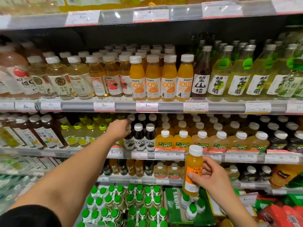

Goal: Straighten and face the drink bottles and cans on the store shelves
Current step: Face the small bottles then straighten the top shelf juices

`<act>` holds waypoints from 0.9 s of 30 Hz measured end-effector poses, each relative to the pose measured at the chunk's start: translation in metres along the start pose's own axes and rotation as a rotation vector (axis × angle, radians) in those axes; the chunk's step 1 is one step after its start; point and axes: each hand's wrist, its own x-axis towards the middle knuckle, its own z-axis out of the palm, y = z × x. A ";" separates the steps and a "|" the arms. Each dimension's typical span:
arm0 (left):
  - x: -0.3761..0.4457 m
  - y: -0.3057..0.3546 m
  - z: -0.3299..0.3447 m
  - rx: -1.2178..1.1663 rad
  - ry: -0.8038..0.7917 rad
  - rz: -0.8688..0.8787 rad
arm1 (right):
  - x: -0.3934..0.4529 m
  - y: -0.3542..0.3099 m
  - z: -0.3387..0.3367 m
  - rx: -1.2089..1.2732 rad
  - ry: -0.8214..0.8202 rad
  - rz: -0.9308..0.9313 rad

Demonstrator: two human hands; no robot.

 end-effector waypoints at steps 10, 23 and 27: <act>0.001 0.003 -0.015 -0.009 -0.078 -0.014 | 0.003 -0.002 -0.001 -0.005 -0.001 0.004; -0.046 0.110 -0.034 0.229 0.501 0.882 | 0.013 -0.048 -0.046 0.011 0.062 -0.145; -0.052 0.146 -0.042 0.285 0.456 0.737 | 0.015 -0.061 -0.067 0.018 0.117 -0.180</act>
